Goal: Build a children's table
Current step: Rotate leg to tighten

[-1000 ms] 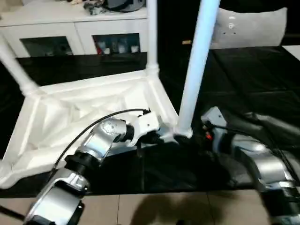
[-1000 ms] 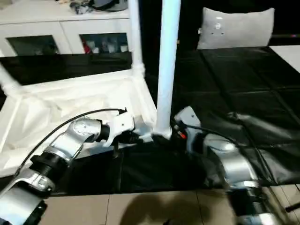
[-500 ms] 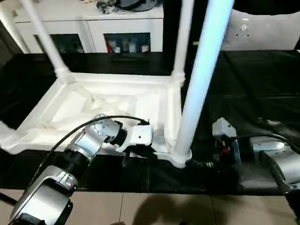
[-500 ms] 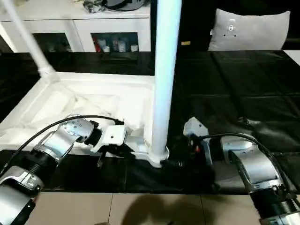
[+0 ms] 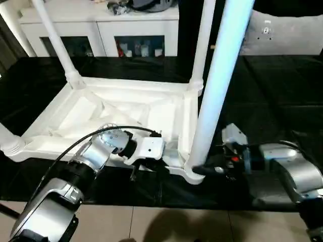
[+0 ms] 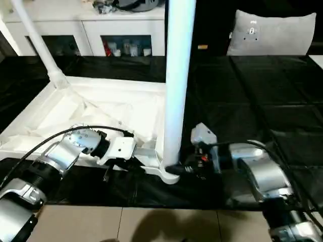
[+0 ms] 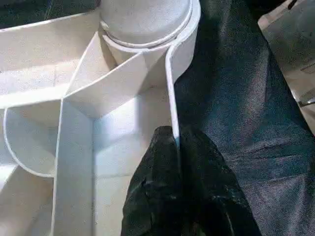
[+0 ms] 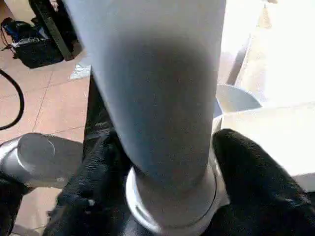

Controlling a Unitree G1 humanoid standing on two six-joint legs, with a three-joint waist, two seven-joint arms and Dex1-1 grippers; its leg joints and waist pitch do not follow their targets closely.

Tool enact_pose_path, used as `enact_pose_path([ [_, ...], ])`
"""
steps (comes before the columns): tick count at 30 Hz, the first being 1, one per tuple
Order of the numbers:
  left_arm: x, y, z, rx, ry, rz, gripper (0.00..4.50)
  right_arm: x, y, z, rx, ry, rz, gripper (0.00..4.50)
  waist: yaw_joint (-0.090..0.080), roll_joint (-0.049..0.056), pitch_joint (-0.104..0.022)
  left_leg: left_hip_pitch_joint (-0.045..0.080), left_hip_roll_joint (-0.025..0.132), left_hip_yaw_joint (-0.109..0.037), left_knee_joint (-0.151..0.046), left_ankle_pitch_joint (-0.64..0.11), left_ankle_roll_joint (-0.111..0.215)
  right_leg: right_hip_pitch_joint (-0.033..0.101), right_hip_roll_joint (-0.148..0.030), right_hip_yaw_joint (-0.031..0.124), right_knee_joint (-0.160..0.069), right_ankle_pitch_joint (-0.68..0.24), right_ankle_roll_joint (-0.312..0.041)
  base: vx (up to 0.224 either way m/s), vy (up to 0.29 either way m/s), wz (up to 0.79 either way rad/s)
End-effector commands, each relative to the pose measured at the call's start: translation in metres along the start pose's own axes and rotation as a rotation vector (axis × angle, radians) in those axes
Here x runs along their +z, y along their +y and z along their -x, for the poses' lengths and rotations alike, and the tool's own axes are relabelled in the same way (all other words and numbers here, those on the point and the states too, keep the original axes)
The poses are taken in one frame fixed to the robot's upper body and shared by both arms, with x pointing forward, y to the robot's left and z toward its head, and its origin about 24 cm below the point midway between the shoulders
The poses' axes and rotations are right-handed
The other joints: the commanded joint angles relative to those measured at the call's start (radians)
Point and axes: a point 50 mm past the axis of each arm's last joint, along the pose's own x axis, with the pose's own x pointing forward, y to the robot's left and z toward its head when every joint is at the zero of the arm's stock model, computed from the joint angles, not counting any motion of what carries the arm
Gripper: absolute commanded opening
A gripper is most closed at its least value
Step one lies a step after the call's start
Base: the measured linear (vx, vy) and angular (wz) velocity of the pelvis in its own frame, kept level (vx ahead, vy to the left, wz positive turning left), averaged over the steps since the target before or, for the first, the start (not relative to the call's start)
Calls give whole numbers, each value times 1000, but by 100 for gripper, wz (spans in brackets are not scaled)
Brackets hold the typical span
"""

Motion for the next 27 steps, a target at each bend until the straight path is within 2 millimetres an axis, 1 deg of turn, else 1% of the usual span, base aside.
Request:
enact_pose_path([
  [1,-3,-7,-7,-84,35,-24,0,3,0,-2,8,1,13,249,-2,-19,-68,-10,54,-4,-79,-87,93,67,-55,64,-56,-253,-189,0,0,0],
  [3,-3,-8,-7,-83,35,-24,0,3,0,-3,7,2,13,239,-2,-19,-67,-10,53,-3,-79,-94,96,67,-57,64,-57,-256,-191,0,0,0],
  [4,-3,-8,-8,-84,35,-23,0,2,0,-4,15,2,7,239,-2,-20,-66,-10,52,-2,-80,-107,92,68,-57,63,-60,-280,-185,0,0,0],
  [7,-4,-8,-8,-84,35,-22,0,1,0,-5,25,0,-1,207,-3,-21,-65,-11,51,-2,-80,-113,87,68,-57,63,-63,-305,-174,0,0,0],
  [12,-3,-8,-9,-69,22,-7,0,1,3,-5,36,-11,-17,194,-2,-19,-66,-11,52,-3,-80,-103,88,68,-56,63,-61,-290,-176,0,0,0],
  [13,1,-6,-11,-38,-22,39,0,1,5,-8,28,-38,-40,193,-3,-17,-65,-10,53,-2,-80,-103,86,69,-56,63,-59,-285,-181,0,0,0],
  [15,6,-3,-14,-3,-69,91,0,0,6,-13,-21,-54,-75,193,-3,-19,-66,-10,53,-2,-81,-105,84,69,-57,65,-61,-285,-183,0,0,0],
  [16,10,2,-17,50,-81,137,0,-1,4,-22,-99,-60,-86,193,-4,-17,-63,-9,55,-3,-83,-104,78,68,-56,65,-61,-288,-184,0,0,0],
  [17,12,5,-19,80,-89,167,0,-1,2,-27,-151,-64,-98,193,-9,-15,-60,-8,50,-3,-85,-121,65,66,-54,63,-64,-323,-174,0,0,0],
  [18,12,5,-19,80,-89,167,0,-1,2,-27,-151,-64,-98,193,-13,-16,-59,-7,48,-3,-86,-137,56,65,-54,61,-69,-353,-165,0,0,0],
  [19,18,10,-23,135,-114,216,0,1,-4,-36,-251,-84,-128,193,-22,-17,-56,-9,45,-3,-89,-163,39,69,-53,59,-75,-410,-143,0,0,0],
  [20,23,14,-27,180,-140,260,0,3,-10,-45,-350,-107,-165,193,-31,-15,-54,-6,39,-5,-89,-189,25,66,-53,55,-84,-467,-121,0,0,0],
  [21,23,14,-27,180,-140,260,0,3,-10,-45,-350,-107,-165,193,-40,-16,-53,-10,37,-5,-89,-196,20,66,-53,53,-87,-486,-112,0,0,0],
  [22,26,16,-30,200,-143,281,0,5,-13,-51,-406,-118,-187,193,-52,-15,-52,-10,35,-10,-89,-219,13,67,-53,48,-93,-526,-91,0,0,0],
  [23,27,18,-31,218,-139,291,0,6,-16,-55,-437,-124,-204,193,-59,-14,-51,-10,32,-10,-88,-231,13,64,-53,45,-98,-542,-83,0,0,0],
  [24,27,19,-32,238,-133,301,0,7,-17,-58,-459,-125,-211,193,-74,-15,-51,-11,29,-12,-86,-257,17,62,-50,41,-104,-566,-70,0,0,0],
  [25,28,23,-33,274,-121,314,0,8,-20,-63,-496,-123,-217,193,-87,-14,-50,-9,26,-12,-83,-271,23,59,-49,38,-108,-579,-65,0,0,0],
  [26,28,24,-33,289,-116,318,0,9,-21,-65,-511,-121,-217,193,-97,-12,-50,-15,24,-14,-81,-274,27,61,-48,36,-110,-585,-57,0,0,0],
  [27,30,30,-33,360,-94,336,0,12,-27,-71,-593,-134,-221,193,-98,-13,-52,-13,23,-14,-80,-270,27,59,-50,35,-112,-587,-54,0,0,0],
])
